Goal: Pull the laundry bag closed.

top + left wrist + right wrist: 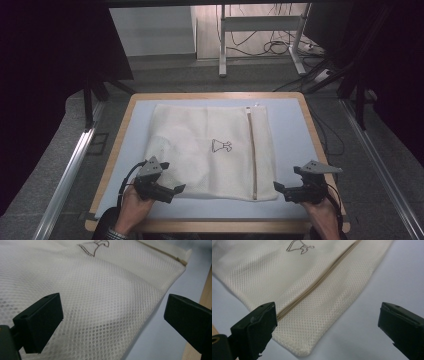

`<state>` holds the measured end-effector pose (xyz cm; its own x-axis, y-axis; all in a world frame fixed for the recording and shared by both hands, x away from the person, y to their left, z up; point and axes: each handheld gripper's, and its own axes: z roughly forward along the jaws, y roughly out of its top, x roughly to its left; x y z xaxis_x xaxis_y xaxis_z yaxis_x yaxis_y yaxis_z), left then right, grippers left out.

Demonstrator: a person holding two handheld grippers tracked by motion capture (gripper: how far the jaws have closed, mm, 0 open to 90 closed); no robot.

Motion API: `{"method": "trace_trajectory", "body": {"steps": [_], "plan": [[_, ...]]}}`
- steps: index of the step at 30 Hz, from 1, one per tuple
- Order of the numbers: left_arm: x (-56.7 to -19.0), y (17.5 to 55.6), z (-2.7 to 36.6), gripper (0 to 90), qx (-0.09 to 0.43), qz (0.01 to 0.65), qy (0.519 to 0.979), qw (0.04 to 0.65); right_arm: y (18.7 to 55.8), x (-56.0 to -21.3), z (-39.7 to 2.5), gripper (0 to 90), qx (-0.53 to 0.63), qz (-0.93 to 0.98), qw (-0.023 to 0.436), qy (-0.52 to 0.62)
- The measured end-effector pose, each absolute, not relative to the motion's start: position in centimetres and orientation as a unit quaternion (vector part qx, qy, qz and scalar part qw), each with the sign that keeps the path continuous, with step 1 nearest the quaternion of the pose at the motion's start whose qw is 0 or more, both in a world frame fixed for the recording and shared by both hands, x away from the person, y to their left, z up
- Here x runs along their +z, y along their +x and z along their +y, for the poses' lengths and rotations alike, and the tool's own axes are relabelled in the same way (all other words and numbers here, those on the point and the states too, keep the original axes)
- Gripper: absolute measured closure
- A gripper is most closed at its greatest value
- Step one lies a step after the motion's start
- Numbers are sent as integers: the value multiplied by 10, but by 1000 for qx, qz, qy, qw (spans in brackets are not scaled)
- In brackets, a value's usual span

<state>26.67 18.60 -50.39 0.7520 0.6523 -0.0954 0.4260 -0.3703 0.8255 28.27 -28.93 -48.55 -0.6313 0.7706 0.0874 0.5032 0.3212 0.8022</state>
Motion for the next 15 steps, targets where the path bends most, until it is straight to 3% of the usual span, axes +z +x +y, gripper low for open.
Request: {"method": "trace_trajectory", "body": {"steps": [6,15], "plan": [[-507,266,178,18,142,321,829,436,278,-484,-286,42,418,805,166,387],[-507,269,187,16,147,326,815,456,278,-486,-282,43,412,816,163,371]]}}
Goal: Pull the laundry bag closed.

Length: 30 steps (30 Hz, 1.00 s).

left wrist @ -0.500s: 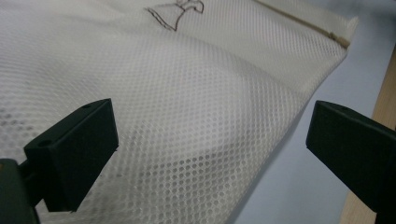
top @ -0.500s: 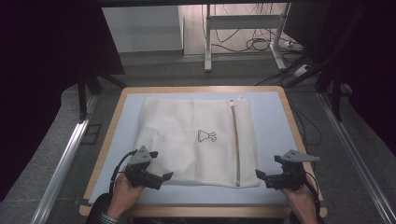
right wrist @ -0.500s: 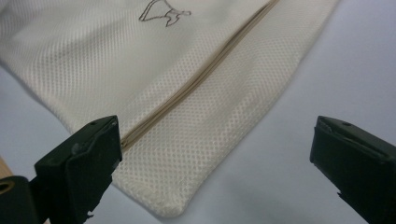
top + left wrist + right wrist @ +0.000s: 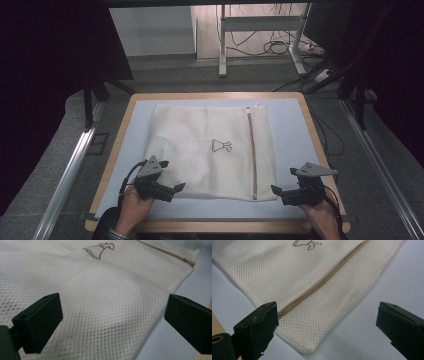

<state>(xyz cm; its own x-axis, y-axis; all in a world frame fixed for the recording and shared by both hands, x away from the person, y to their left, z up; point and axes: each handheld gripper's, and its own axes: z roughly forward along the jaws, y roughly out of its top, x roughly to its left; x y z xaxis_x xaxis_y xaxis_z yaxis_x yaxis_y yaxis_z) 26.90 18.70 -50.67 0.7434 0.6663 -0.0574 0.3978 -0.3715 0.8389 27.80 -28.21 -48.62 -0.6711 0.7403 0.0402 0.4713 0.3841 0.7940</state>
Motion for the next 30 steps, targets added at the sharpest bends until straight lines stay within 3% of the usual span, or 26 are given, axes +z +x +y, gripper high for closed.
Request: {"method": "trace_trajectory", "body": {"steps": [10,22,30], "plan": [[-505,270,192,10,164,331,809,457,280,-490,-278,18,411,822,154,363],[-503,269,190,9,167,331,811,452,278,-484,-281,15,422,813,190,354],[-504,269,188,6,175,326,816,444,277,-482,-279,14,425,812,188,354]]}}
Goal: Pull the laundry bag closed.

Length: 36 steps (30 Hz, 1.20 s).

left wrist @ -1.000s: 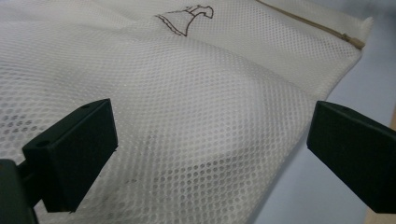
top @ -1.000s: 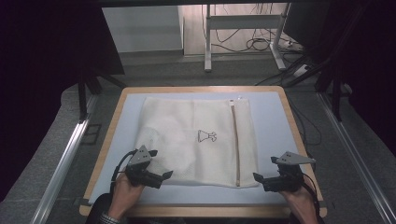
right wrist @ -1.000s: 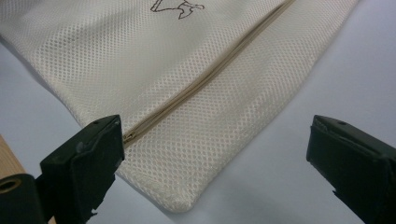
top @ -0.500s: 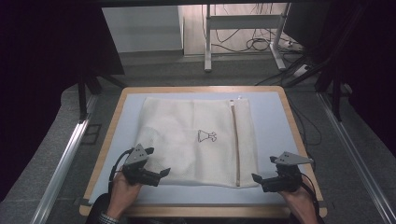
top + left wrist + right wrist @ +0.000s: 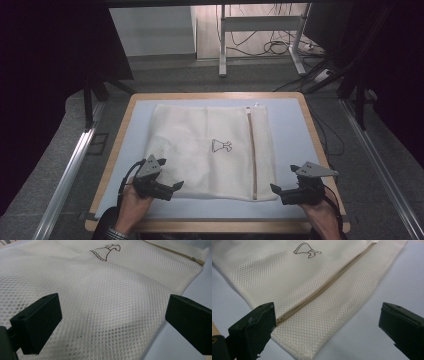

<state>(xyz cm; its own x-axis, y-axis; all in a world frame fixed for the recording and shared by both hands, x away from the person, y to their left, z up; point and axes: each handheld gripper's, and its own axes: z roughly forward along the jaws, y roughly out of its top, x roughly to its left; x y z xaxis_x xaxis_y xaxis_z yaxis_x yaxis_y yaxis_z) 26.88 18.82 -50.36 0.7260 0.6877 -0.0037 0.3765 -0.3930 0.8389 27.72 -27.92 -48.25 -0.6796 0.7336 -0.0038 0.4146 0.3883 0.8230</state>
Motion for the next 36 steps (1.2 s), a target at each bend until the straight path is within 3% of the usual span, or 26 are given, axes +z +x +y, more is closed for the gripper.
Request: {"method": "trace_trajectory", "body": {"steps": [27,36], "plan": [[-506,269,185,2,178,322,825,429,280,-495,-260,0,393,834,187,338],[-508,271,185,2,172,325,827,425,279,-494,-252,10,390,842,162,336]]}}
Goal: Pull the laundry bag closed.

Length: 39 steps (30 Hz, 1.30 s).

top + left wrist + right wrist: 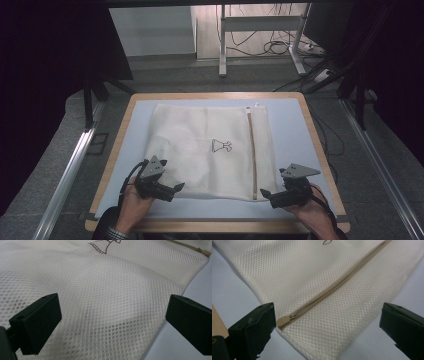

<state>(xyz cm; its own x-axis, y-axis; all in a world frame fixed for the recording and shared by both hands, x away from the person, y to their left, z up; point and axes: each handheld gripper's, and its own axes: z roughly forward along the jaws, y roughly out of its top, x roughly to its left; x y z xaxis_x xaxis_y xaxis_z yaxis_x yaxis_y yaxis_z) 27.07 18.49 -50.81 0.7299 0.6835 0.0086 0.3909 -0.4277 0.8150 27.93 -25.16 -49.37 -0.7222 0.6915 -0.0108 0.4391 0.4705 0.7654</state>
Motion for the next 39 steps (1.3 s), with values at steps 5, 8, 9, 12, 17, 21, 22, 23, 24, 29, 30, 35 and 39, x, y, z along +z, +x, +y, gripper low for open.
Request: {"method": "trace_trajectory", "body": {"steps": [5,8,9,12,17,21,22,23,24,29,30,35,39], "plan": [[-509,272,184,3,161,329,830,421,279,-496,-244,50,372,854,160,326],[-509,272,184,4,159,330,831,420,278,-497,-241,74,367,861,160,315],[-509,272,184,4,156,331,830,421,277,-496,-240,85,368,861,160,312],[-508,273,184,10,141,340,828,423,277,-496,-239,127,367,862,165,307],[-509,273,184,14,133,344,827,423,276,-498,-233,224,342,876,171,293],[-509,273,183,14,133,344,828,421,275,-499,-228,249,332,884,171,282],[-509,273,183,14,133,344,829,421,274,-499,-227,259,333,884,171,279],[-509,273,183,14,133,344,829,421,274,-499,-226,268,334,885,172,275],[-509,273,183,14,133,344,829,420,273,-499,-224,284,334,886,173,272],[-509,273,182,16,131,344,831,417,272,-499,-217,358,332,893,171,250],[-509,273,182,16,131,344,832,416,272,-500,-215,374,330,896,170,244],[-509,273,182,15,136,347,829,417,269,-503,-207,466,315,908,175,214],[-509,273,182,15,138,344,831,414,269,-505,-205,485,306,914,171,202]]}}
